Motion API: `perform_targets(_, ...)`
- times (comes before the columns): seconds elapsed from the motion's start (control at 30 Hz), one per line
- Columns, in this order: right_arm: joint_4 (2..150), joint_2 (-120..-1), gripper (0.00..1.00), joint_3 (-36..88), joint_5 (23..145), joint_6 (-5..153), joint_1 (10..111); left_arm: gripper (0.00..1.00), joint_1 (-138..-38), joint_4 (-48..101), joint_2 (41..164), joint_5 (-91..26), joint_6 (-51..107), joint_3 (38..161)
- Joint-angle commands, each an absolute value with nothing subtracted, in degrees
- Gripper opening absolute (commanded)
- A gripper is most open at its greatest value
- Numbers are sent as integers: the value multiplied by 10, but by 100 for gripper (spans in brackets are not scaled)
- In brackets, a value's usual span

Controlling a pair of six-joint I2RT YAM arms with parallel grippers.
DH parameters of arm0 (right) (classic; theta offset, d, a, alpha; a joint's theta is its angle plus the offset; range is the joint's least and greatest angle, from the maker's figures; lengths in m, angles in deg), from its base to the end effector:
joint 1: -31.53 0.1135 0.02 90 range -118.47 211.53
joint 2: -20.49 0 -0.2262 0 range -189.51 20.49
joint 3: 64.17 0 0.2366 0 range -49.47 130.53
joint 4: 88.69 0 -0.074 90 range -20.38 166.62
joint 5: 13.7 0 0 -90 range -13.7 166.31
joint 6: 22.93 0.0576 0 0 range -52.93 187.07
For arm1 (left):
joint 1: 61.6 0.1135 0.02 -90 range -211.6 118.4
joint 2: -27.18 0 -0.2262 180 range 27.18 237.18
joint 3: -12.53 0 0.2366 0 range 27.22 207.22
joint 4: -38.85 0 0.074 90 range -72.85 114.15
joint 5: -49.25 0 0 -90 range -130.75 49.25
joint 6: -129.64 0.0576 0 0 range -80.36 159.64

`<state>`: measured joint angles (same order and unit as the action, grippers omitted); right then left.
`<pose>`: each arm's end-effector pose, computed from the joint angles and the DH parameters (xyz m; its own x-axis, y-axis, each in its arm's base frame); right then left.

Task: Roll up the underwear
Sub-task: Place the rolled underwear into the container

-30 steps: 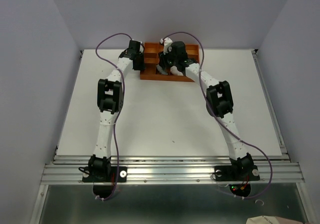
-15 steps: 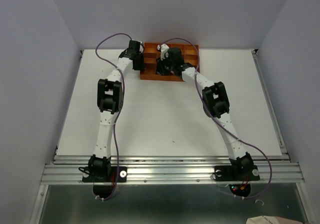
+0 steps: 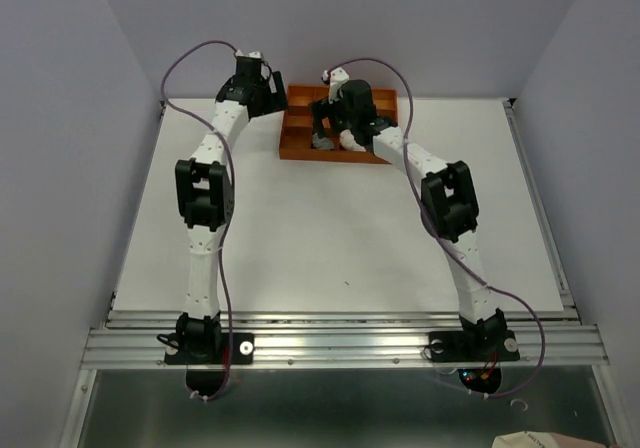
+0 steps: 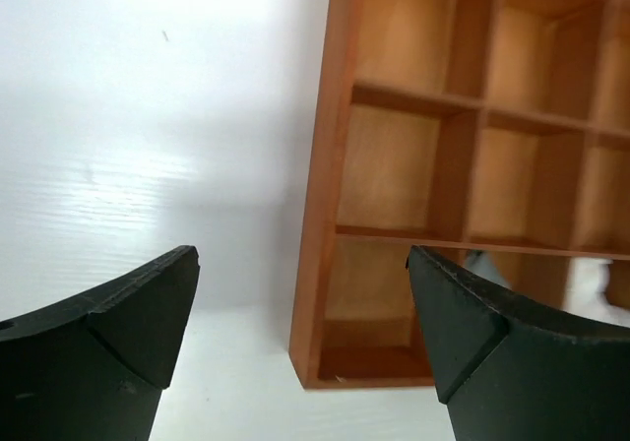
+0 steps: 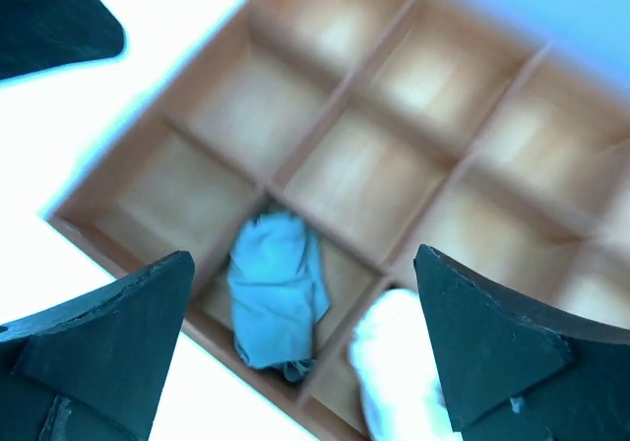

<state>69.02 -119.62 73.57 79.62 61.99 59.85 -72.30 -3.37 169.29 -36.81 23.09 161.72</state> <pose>0.4821 0.2636 0.1939 -0.3198 -0.2728 -0.9074 -0.5504 0.8330 -0.0564 0.5307 -0.1043 0.2059 -0.6106 -0.1738 -0.7726 0.0694 0.9601 -0.2708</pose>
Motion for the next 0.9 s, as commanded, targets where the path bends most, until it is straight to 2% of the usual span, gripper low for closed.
perform_targets(0.0,812,-1044,100,703,770,631,599,99,-717,18,1507,-398,228,1622)
perform_targets(0.07,829,-1003,100,666,749,648,599,99,-718,17,1457,-401,221,1596)
perform_targets(0.17,869,-903,100,555,710,670,599,99,-718,10,1384,-430,202,1513)
perform_targets(0.2,891,-873,100,483,698,686,599,99,-718,8,1364,-436,195,1487)
perform_targets(0.4,909,-622,100,217,539,790,599,99,-722,-8,1177,-473,90,1204)
perform_targets(0.43,894,-592,100,148,500,809,599,99,-726,0,1149,-484,44,1100)
perform_targets(0.5,857,-510,100,87,475,864,599,99,-733,42,1066,-503,6,954)
perform_targets(0.53,847,-485,100,59,470,874,599,99,-734,53,1045,-504,-16,921)
perform_targets(0.67,807,-389,100,-73,469,938,599,99,-735,59,976,-523,-27,834)
perform_targets(0.87,772,-342,100,-111,482,949,599,99,-736,57,958,-527,-26,801)
